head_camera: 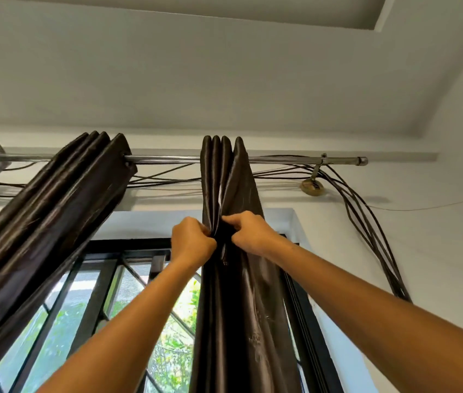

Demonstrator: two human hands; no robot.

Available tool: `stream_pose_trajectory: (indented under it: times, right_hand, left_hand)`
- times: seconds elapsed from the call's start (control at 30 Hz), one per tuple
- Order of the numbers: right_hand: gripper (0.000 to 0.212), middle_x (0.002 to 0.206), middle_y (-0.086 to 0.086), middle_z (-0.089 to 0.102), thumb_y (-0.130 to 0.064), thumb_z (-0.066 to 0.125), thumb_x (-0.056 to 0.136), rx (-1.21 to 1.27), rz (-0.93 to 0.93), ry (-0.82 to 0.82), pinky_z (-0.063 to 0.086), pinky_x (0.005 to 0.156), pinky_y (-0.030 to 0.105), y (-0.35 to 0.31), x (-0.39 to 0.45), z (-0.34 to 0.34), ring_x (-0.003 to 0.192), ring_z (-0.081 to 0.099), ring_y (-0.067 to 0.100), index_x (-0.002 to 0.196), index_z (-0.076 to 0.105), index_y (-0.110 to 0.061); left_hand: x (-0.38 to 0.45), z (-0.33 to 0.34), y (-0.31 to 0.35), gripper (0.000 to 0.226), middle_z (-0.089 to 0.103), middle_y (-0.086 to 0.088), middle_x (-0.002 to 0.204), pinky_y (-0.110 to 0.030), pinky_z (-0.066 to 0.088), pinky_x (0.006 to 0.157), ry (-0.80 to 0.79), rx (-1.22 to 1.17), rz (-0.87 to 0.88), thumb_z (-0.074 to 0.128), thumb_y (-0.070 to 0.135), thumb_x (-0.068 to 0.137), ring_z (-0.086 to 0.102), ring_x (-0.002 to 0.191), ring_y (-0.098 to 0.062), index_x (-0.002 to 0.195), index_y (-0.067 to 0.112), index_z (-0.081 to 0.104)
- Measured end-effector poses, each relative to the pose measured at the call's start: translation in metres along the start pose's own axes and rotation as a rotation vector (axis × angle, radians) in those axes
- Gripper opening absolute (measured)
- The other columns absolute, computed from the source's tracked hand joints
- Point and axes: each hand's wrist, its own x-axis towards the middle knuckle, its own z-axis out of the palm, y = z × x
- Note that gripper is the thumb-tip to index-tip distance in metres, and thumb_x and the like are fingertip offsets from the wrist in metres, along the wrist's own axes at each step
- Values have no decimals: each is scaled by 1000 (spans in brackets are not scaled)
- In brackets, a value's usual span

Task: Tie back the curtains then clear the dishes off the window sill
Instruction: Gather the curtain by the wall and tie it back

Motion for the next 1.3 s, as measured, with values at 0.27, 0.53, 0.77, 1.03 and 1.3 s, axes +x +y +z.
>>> stream_pose_trajectory:
  times: [0.27, 0.53, 0.77, 1.03, 1.3]
  right_hand:
    - [84, 159, 7, 9, -32, 63, 86, 115, 137, 16, 24, 115, 45, 18, -39, 14, 145, 14, 31, 152, 12, -24]
    - [125, 153, 4, 29, -88, 56, 54, 593, 310, 239, 32, 112, 46, 21, 23, 1, 137, 35, 29, 151, 14, -21]
    - [29, 116, 19, 64, -5, 42, 94, 338, 167, 51, 48, 91, 35, -6, 52, 7, 104, 61, 31, 114, 63, -3]
    - [50, 152, 0, 31, -36, 35, 101, 641, 108, 20, 20, 116, 28, -3, -44, 57, 140, 30, 13, 148, 26, -21]
    - [72, 140, 1, 49, -54, 39, 82, 959, 279, -56, 35, 109, 24, -4, -224, 132, 127, 48, 9, 145, 35, -20]
  left_hand:
    - [-35, -4, -8, 11, 69, -13, 66, -26, 49, 54, 44, -156, -28, 80, 9, 69, 64, 61, -20, 71, 0, 73]
    - [-2, -8, -8, 30, 71, -20, 85, -42, 52, 75, -36, -397, -89, 58, 26, 92, 66, 76, -25, 83, 0, 71]
    - [26, 4, 6, 19, 70, -17, 90, -38, 56, 82, -148, -372, -65, 55, 1, 90, 67, 85, -26, 97, 8, 71]
    - [-60, -1, -17, 28, 73, -7, 75, -26, 55, 69, -181, -648, -147, 55, -8, 83, 70, 77, -20, 83, 14, 73]
    - [-235, -24, -64, 29, 72, 15, 68, -8, 49, 63, -163, -642, -209, 63, -7, 82, 69, 73, 1, 92, 18, 73]
